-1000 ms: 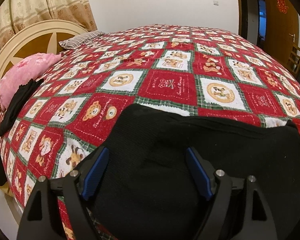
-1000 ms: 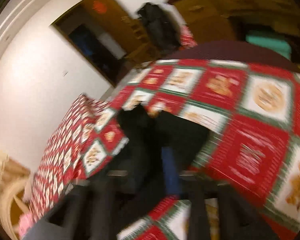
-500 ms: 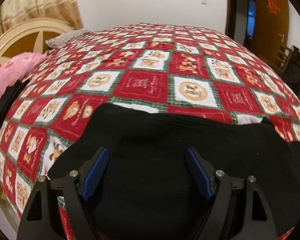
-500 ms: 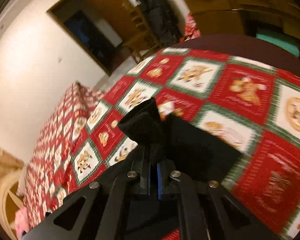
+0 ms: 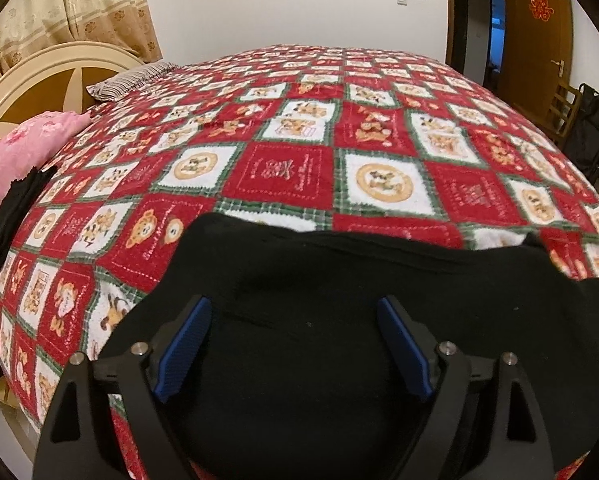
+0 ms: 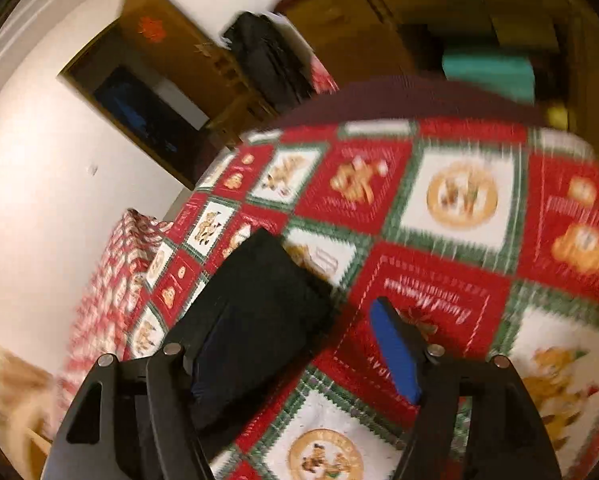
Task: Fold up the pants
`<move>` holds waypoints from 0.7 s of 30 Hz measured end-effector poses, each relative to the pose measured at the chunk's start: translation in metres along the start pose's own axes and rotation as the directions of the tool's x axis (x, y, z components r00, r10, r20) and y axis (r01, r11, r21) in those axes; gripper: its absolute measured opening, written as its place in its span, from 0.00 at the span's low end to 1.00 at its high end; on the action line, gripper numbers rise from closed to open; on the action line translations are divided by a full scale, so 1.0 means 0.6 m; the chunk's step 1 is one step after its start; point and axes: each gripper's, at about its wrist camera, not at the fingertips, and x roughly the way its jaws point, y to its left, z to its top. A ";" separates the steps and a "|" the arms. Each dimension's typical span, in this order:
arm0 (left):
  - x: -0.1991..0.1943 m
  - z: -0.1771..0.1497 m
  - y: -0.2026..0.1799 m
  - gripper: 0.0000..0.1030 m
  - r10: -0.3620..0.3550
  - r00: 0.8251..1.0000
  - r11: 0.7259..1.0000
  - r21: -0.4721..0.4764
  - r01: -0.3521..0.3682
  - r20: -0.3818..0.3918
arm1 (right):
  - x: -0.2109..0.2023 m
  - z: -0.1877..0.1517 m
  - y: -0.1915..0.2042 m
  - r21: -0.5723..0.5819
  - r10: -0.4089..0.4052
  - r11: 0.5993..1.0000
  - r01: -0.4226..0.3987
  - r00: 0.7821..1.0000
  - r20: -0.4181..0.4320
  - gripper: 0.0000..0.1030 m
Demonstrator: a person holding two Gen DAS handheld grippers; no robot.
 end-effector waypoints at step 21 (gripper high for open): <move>-0.140 -0.042 -0.270 0.85 -0.453 0.891 0.817 0.402 0.414 0.002 | 0.031 -0.157 0.159 -0.092 0.158 0.978 -0.186 0.954 -0.253 0.41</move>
